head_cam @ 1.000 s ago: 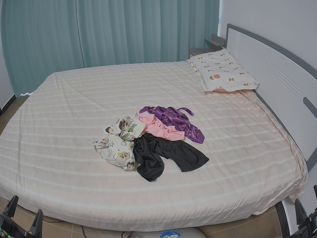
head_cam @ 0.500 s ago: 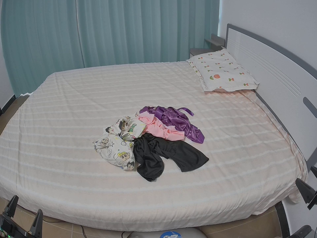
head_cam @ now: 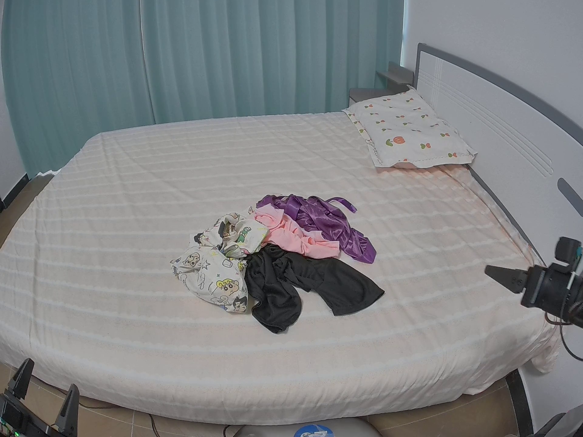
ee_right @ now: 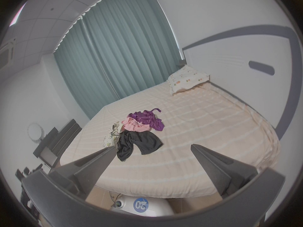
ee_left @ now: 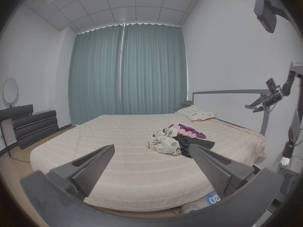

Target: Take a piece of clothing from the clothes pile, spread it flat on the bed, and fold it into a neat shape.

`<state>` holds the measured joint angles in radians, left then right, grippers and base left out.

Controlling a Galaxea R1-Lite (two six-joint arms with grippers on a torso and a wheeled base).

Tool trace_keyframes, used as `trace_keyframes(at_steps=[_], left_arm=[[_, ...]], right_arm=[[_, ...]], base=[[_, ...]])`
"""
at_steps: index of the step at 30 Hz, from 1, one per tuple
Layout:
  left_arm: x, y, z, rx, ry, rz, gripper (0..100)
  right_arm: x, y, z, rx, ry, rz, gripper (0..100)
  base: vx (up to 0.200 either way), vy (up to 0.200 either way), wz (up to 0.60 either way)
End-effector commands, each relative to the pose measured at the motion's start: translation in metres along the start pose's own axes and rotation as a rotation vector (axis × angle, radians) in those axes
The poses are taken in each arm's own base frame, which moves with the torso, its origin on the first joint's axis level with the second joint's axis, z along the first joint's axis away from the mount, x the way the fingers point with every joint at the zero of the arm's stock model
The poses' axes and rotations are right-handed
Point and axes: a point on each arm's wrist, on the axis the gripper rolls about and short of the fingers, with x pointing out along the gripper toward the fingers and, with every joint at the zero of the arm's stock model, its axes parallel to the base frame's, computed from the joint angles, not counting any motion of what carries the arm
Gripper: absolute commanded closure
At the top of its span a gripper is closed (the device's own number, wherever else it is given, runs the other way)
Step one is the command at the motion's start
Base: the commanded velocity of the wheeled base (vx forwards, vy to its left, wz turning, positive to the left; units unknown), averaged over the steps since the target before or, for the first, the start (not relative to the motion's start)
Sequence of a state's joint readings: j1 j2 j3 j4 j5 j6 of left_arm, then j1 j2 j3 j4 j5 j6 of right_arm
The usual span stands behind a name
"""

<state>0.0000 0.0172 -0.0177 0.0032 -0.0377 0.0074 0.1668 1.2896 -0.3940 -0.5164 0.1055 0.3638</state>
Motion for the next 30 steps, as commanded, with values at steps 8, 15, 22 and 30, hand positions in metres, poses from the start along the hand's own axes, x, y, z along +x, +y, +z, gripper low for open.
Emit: trace_keyframes(at_steps=[8,15,22,30], left_arm=[[0.001,0.0,-0.004,0.001,0.009,-0.001,0],[0.001,0.0,-0.004,0.0,0.009,-0.001,0],[0.001,0.0,-0.004,-0.002,0.009,-0.002,0],[0.001,0.0,-0.004,-0.002,0.009,-0.002,0]], right_arm=[[0.243,0.027,-0.099,0.234,0.179,-0.088,0],[0.274,0.035,-0.125,0.225,0.209,-0.075,0],[0.296,0.034,-0.141,0.22,0.201,-0.101,0],[0.314,0.035,-0.138,0.22,0.201,-0.122,0]], base=[[0.0,0.0,0.0],[0.0,0.0,0.0],[0.0,0.0,0.0],[0.0,0.0,0.0]])
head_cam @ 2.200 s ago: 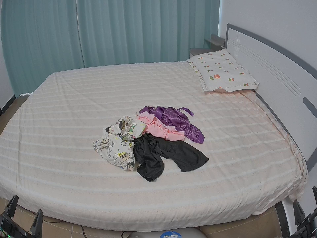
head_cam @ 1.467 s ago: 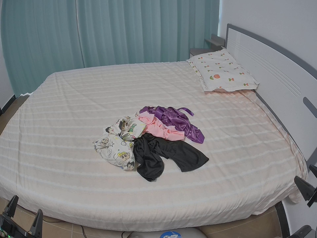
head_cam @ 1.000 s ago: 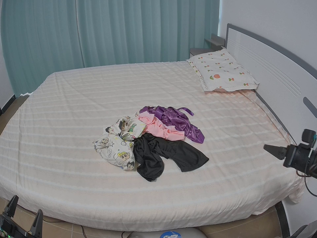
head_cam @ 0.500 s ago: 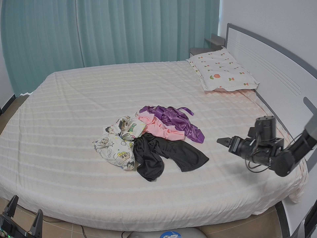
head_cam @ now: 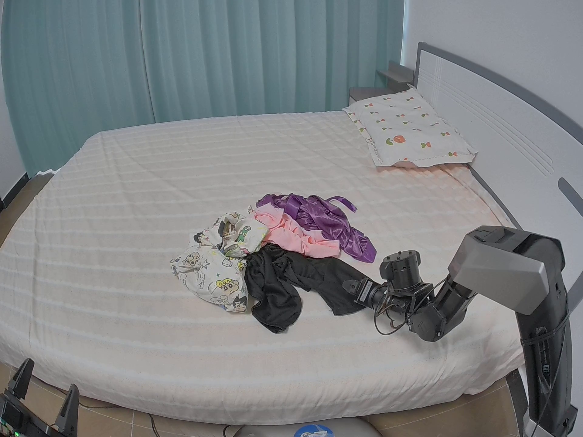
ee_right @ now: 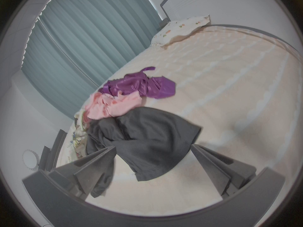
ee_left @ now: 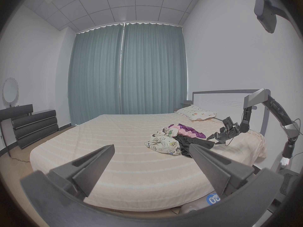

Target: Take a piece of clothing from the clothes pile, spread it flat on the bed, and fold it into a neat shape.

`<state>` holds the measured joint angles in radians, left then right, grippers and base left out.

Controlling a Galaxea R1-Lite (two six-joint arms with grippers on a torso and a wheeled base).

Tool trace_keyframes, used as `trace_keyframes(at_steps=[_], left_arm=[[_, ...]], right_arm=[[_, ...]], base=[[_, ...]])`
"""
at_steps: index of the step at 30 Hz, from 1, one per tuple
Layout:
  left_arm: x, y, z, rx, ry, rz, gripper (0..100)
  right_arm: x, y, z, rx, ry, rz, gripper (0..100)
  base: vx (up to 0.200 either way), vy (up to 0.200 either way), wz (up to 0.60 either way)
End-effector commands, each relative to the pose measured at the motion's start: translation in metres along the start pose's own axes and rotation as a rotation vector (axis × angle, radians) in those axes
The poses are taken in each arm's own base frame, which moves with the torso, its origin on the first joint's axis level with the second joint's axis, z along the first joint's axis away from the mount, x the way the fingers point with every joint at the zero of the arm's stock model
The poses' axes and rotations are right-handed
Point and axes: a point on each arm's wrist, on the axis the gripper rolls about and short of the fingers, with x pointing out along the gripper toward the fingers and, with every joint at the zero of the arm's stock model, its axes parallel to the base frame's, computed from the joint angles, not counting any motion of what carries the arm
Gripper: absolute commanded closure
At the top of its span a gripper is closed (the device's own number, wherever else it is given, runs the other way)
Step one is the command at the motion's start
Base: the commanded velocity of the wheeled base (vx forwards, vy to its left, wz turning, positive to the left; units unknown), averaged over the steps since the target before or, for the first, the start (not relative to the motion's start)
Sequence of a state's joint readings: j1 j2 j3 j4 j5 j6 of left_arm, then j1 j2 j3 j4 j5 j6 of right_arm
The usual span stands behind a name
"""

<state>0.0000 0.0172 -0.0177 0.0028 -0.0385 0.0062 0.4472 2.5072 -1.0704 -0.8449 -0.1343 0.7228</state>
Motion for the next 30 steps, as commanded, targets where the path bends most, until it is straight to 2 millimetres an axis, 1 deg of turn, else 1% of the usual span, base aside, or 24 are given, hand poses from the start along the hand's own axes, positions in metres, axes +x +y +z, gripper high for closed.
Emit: trace_keyframes(at_steps=[1,3,9,12,13,21,27,28,29,30], left_arm=[[0.001,0.0,-0.004,0.0,0.01,0.0,0],[0.001,0.0,-0.004,0.0,0.01,0.0,0],[0.001,0.0,-0.004,0.001,0.01,0.0,0],[0.001,0.0,-0.004,0.001,0.01,0.0,0],[0.001,0.0,-0.004,0.001,0.01,0.0,0],[0.001,0.0,-0.004,0.001,0.01,0.0,0],[0.0,0.0,-0.004,0.001,0.008,0.002,0],[0.0,0.0,-0.004,0.003,0.005,0.002,0],[0.0,0.0,-0.003,0.0,-0.002,0.002,0],[-0.001,0.0,0.006,-0.016,-0.036,-0.001,0]], right_arm=[[0.019,-0.003,-0.007,-0.004,0.012,-0.029,0],[0.021,-0.002,-0.007,-0.007,0.014,-0.035,0],[0.035,0.005,-0.007,-0.015,0.025,-0.04,0],[0.038,0.012,-0.006,-0.02,0.022,-0.028,0],[0.038,0.012,-0.007,-0.02,0.024,-0.03,100],[0.038,0.013,-0.008,-0.015,0.001,-0.042,100],[0.032,0.01,-0.008,0.054,-0.061,-0.094,100],[0.021,0.01,0.0,0.11,-0.095,-0.072,100],[0.015,0.01,0.002,0.13,-0.104,-0.065,100],[0.008,0.01,0.003,0.145,-0.11,-0.059,100]], base=[[0.0,0.0,0.0],[0.0,0.0,0.0],[0.0,0.0,0.0],[0.0,0.0,0.0],[0.0,0.0,0.0],[0.0,0.0,0.0],[0.0,0.0,0.0],[0.0,0.0,0.0],[0.0,0.0,0.0],[0.0,0.0,0.0]])
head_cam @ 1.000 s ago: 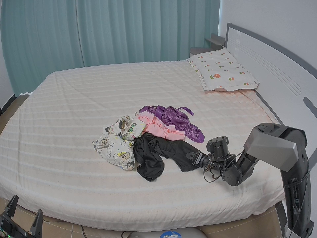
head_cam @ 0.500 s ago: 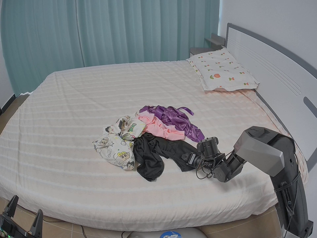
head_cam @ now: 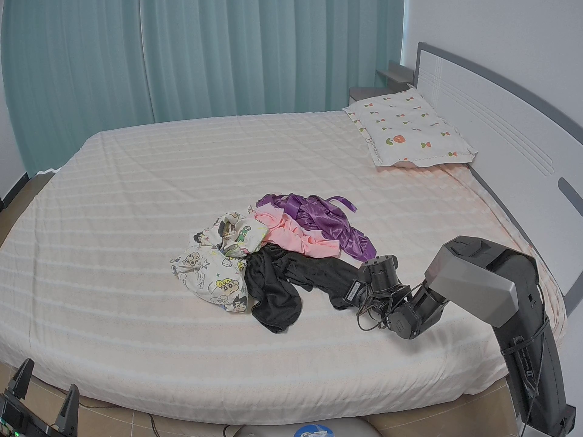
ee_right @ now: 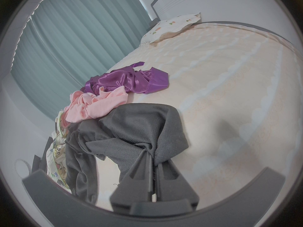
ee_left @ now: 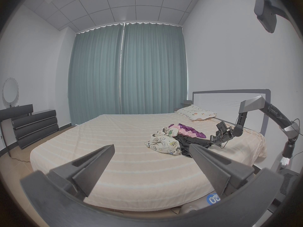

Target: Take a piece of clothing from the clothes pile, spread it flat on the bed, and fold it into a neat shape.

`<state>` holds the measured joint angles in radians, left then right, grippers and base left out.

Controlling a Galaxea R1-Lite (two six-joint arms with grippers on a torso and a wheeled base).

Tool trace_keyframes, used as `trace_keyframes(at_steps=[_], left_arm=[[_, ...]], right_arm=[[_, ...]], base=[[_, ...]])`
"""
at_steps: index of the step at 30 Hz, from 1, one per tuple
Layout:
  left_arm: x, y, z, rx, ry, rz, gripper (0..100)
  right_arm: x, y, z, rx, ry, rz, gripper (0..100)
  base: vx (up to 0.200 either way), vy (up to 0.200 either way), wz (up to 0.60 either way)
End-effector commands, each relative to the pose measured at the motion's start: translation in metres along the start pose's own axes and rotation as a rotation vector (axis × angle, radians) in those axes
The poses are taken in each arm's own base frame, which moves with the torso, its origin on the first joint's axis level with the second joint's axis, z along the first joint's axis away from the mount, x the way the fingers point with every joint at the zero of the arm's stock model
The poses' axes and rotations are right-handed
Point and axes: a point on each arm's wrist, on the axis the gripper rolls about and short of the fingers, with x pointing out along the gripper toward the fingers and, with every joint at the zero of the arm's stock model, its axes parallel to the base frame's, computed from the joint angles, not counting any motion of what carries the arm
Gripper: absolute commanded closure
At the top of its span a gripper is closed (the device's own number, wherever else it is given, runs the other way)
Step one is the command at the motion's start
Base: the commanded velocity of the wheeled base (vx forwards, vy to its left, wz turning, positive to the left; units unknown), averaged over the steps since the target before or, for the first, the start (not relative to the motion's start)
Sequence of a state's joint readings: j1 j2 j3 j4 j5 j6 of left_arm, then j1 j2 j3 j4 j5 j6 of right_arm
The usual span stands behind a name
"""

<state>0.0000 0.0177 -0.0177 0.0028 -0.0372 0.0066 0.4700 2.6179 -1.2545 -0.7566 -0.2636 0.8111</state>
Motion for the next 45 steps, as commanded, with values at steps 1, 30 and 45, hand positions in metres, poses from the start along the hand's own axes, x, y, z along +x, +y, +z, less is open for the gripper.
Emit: trace_keyframes(at_steps=[1,30,45], left_arm=[[-0.004,0.0,0.018,-0.034,-0.082,-0.005,0],[0.325,-0.151,-0.063,-0.317,0.85,-0.207,0],[0.364,-0.207,-0.117,-0.311,0.875,-0.25,0]], right_arm=[[-0.03,0.001,0.015,0.082,-0.041,0.035,100],[-0.081,-0.024,0.019,0.179,-0.101,0.158,100],[-0.079,-0.025,0.014,0.176,-0.092,0.153,100]], base=[[0.0,0.0,0.0],[0.0,0.0,0.0],[0.0,0.0,0.0]])
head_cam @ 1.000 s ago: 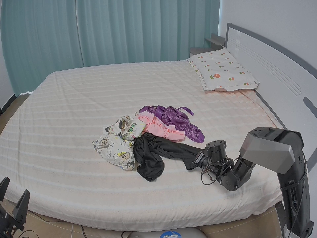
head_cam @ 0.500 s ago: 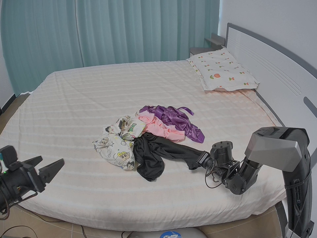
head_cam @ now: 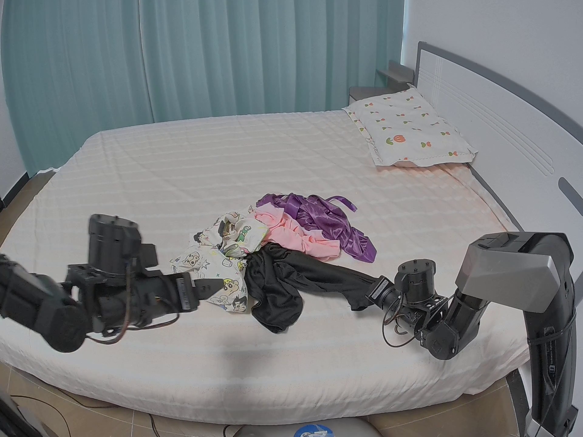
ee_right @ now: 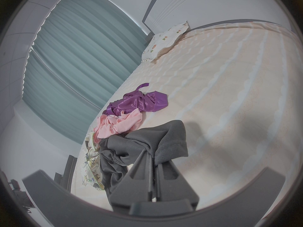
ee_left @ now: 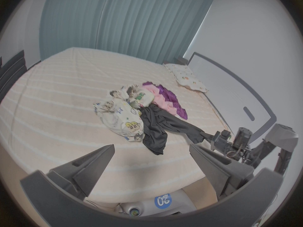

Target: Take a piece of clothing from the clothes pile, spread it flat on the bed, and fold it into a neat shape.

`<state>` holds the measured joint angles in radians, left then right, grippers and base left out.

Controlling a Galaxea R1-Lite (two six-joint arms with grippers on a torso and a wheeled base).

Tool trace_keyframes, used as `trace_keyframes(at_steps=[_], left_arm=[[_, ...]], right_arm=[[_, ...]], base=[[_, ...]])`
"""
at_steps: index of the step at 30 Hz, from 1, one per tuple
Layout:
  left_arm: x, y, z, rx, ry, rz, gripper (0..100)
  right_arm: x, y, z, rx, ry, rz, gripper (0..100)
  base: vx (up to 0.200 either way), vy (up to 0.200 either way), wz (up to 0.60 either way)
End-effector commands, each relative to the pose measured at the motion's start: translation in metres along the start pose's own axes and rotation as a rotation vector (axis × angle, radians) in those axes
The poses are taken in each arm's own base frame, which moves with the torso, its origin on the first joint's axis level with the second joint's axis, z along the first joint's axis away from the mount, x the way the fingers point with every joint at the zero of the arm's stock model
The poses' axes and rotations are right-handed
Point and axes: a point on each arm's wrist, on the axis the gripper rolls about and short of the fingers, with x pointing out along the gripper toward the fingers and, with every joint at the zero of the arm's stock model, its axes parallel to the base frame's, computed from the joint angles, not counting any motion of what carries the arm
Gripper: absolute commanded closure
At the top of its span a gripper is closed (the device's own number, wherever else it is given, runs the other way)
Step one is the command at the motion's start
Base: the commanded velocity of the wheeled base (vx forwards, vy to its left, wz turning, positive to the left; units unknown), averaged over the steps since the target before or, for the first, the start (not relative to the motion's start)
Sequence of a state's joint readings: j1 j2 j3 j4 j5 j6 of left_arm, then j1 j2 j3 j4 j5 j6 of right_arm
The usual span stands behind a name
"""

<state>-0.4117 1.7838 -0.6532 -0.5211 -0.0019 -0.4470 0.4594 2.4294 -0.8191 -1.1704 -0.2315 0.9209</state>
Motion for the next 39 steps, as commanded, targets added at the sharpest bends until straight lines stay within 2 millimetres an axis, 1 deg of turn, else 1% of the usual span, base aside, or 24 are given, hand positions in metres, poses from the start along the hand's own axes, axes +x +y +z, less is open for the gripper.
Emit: trace_keyframes(at_steps=[1,5,6,7,13,20,26,29,33,37,39], left_arm=[[0.173,-0.039,-0.086,-0.009,0.209,0.003,0],[0.189,-0.051,-0.091,0.011,0.221,0.01,0],[0.189,-0.051,-0.091,0.011,0.221,0.01,0],[0.2,-0.053,-0.093,0.018,0.204,0.034,0],[0.204,-0.056,-0.09,0.024,0.229,0.076,0],[0.204,-0.056,-0.089,0.035,0.193,0.137,0],[0.201,-0.054,-0.086,0.007,0.184,0.146,0],[0.192,-0.057,-0.071,-0.023,0.154,0.14,0],[0.185,-0.05,-0.059,-0.034,0.148,0.176,0],[0.184,-0.039,-0.057,-0.026,0.158,0.265,0],[0.185,-0.036,-0.06,-0.024,0.177,0.286,0]], right_arm=[[-0.007,-0.004,0.003,0.02,-0.006,0.015,100],[-0.006,-0.004,0.002,0.019,-0.005,0.014,100],[-0.006,-0.004,0.002,0.019,-0.005,0.014,100],[-0.006,-0.004,0.002,0.02,-0.006,0.013,100],[-0.006,-0.005,0.001,0.02,-0.014,0.026,100],[-0.006,-0.006,0.0,0.019,-0.016,0.028,100],[-0.006,-0.007,0.0,0.02,-0.015,0.027,100],[-0.006,-0.006,0.0,0.02,-0.016,0.028,100],[-0.006,-0.007,-0.001,0.019,-0.013,0.027,100],[-0.004,-0.009,-0.003,0.017,-0.007,0.019,100],[-0.004,-0.01,-0.004,0.015,-0.007,0.018,100]], base=[[0.0,0.0,0.0],[0.0,0.0,0.0],[0.0,0.0,0.0],[0.0,0.0,0.0],[0.0,0.0,0.0],[0.0,0.0,0.0],[0.0,0.0,0.0],[0.0,0.0,0.0],[0.0,0.0,0.0],[0.0,0.0,0.0],[0.0,0.0,0.0]])
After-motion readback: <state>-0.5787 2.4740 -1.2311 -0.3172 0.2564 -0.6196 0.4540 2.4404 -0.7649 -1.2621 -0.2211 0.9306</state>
